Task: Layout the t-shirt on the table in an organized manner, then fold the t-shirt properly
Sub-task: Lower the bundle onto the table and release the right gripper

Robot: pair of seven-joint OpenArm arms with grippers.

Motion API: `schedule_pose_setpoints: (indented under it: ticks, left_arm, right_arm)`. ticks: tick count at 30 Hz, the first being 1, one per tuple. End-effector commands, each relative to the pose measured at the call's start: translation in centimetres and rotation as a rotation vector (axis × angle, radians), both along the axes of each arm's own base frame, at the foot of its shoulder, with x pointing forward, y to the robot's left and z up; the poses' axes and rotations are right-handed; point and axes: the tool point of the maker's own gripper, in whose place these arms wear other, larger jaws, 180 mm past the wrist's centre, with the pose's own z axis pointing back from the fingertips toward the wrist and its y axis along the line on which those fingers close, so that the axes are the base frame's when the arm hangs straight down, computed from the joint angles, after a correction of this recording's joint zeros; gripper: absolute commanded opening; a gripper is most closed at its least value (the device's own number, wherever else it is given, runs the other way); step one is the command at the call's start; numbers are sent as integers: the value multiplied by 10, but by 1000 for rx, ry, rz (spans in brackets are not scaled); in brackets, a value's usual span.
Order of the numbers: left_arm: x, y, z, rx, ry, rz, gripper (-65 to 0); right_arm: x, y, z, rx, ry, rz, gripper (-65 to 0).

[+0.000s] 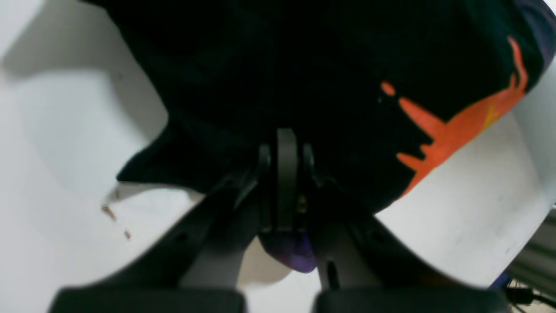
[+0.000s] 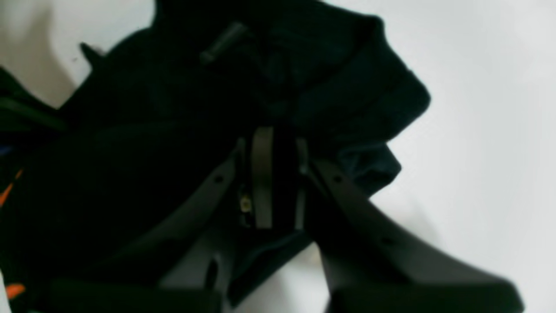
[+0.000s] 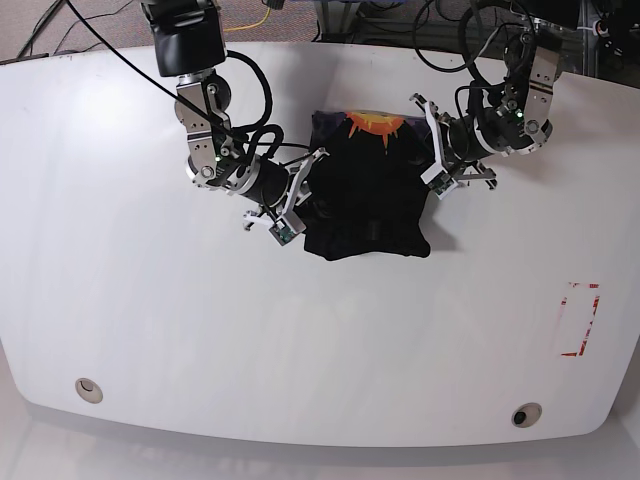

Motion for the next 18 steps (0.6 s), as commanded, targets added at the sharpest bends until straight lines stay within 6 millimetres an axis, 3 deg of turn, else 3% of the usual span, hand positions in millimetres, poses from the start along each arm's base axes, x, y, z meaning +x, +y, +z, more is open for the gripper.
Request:
schedule_pose_setpoints:
  ticks: [1,10,14,18]
  left_arm:
    - [7,-3,13,-14,-45,-10,-650]
    - [21,-25,50,-63,-160,-19,-650]
    - [42,-23,62,-50,-217,70,-650]
    - [61,-33,77,-92,-294,123,-650]
  right_arm:
    - [12,4,23,34,-65,5,-590]
    - [23,-9,59,1,-192,17,-588]
    - [25,-22,77,-38,-258,29,-587]
    - [17,-36,77,-80,-273,41,-587]
